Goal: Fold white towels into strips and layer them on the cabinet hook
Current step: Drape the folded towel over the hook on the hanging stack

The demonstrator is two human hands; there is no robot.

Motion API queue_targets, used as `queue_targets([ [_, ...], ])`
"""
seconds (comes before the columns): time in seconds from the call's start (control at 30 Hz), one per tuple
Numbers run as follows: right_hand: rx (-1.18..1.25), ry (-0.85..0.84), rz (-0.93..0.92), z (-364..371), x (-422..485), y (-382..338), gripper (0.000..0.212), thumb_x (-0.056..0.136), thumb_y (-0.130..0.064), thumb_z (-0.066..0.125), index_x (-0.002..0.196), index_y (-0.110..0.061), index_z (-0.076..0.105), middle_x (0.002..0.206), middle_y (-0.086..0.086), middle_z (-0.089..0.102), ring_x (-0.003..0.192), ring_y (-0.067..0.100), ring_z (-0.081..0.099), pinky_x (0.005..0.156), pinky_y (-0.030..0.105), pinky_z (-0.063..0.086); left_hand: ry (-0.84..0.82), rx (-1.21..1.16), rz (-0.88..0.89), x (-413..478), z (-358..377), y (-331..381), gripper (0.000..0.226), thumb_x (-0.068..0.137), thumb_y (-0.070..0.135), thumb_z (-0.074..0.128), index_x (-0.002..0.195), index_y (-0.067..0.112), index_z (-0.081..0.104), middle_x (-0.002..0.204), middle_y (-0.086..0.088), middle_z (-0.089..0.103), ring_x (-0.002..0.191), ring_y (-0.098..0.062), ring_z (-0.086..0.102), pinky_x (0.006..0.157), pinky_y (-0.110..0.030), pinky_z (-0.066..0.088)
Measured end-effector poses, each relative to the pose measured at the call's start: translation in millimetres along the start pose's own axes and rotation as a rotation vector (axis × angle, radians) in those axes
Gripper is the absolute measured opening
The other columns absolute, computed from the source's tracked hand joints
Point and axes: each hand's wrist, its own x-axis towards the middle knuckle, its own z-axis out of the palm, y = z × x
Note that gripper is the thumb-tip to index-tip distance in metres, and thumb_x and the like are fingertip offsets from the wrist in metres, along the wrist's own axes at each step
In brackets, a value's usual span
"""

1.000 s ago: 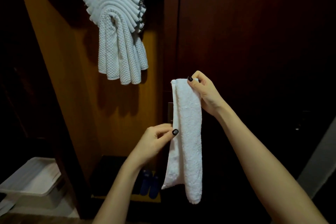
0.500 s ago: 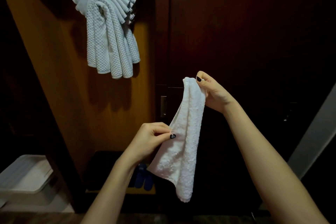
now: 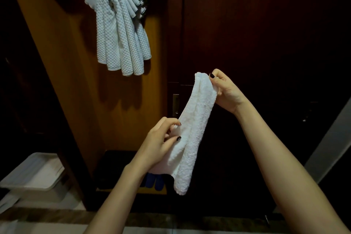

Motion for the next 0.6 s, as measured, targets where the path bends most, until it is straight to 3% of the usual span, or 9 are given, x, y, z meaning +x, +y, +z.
queue_targets([
  [0.1, -0.015, 0.014, -0.002, 2.7, -1.2, 1.3, 0.026, 0.097, -0.017, 0.053, 0.074, -0.018, 0.04, 0.046, -0.015, 0.047, 0.049, 0.001, 0.049, 0.059, 0.02, 0.043, -0.061, -0.018, -0.036, -3.8, -1.4, -4.3, 0.022, 0.089, 0.001, 0.063, 0.097, 0.02, 0.069, 0.096, 0.014, 0.052, 0.086, -0.005, 0.056, 0.072, -0.015, 0.044],
  [0.17, -0.032, 0.042, -0.017, 7.1, -1.1, 1.7, 0.028, 0.098, -0.015, 0.052, 0.073, -0.017, 0.039, 0.047, -0.015, 0.048, 0.048, 0.0, 0.048, 0.058, 0.02, 0.041, -0.07, 0.024, -0.104, -6.5, 1.0, -5.2, 0.016, 0.093, 0.015, 0.061, 0.104, 0.021, 0.07, 0.096, 0.017, 0.05, 0.085, -0.006, 0.055, 0.072, -0.017, 0.043],
  [0.2, -0.042, 0.06, -0.026, 9.9, -0.8, 2.1, 0.029, 0.099, -0.014, 0.052, 0.072, -0.017, 0.039, 0.049, -0.015, 0.049, 0.049, 0.0, 0.049, 0.056, 0.019, 0.041, -0.068, 0.047, -0.151, -8.0, 3.9, -4.4, 0.019, 0.094, 0.029, 0.06, 0.11, 0.023, 0.069, 0.096, 0.02, 0.047, 0.085, -0.004, 0.054, 0.073, -0.018, 0.041],
  [0.27, -0.059, 0.115, -0.04, 17.1, 0.4, 2.7, 0.03, 0.098, -0.013, 0.054, 0.071, -0.017, 0.041, 0.056, -0.011, 0.051, 0.051, 0.003, 0.05, 0.051, 0.018, 0.041, -0.059, 0.097, -0.264, -10.6, 12.4, -1.7, 0.052, 0.084, 0.063, 0.052, 0.117, 0.024, 0.062, 0.098, 0.023, 0.04, 0.085, 0.001, 0.051, 0.073, -0.019, 0.038],
  [0.33, -0.079, 0.187, -0.059, 25.8, 1.4, 3.7, 0.031, 0.097, -0.013, 0.057, 0.07, -0.016, 0.042, 0.062, -0.006, 0.051, 0.053, 0.005, 0.05, 0.049, 0.018, 0.04, -0.026, 0.168, -0.351, -12.0, 24.3, 3.2, 0.064, 0.073, 0.076, 0.049, 0.114, 0.027, 0.056, 0.099, 0.02, 0.033, 0.08, 0.002, 0.048, 0.069, -0.021, 0.036],
  [0.47, -0.108, 0.328, -0.121, 41.7, 1.2, 9.5, 0.032, 0.096, -0.015, 0.061, 0.07, -0.016, 0.042, 0.07, -0.001, 0.051, 0.062, 0.009, 0.052, 0.055, 0.023, 0.042, 0.097, 0.203, -0.423, -11.6, 45.7, 11.1, 0.043, 0.071, 0.065, 0.062, 0.078, 0.031, 0.037, 0.097, 0.011, 0.032, 0.067, -0.006, 0.046, 0.056, -0.021, 0.03],
  [0.6, -0.126, 0.365, -0.15, 42.3, -1.3, 8.6, 0.033, 0.095, -0.015, 0.062, 0.069, -0.017, 0.042, 0.07, -0.001, 0.05, 0.063, 0.01, 0.051, 0.055, 0.025, 0.041, 0.208, 0.185, -0.397, -15.9, 50.2, 2.7, 0.032, 0.086, 0.038, 0.069, 0.071, 0.016, 0.052, 0.095, 0.01, 0.04, 0.069, -0.006, 0.048, 0.057, -0.02, 0.031],
])
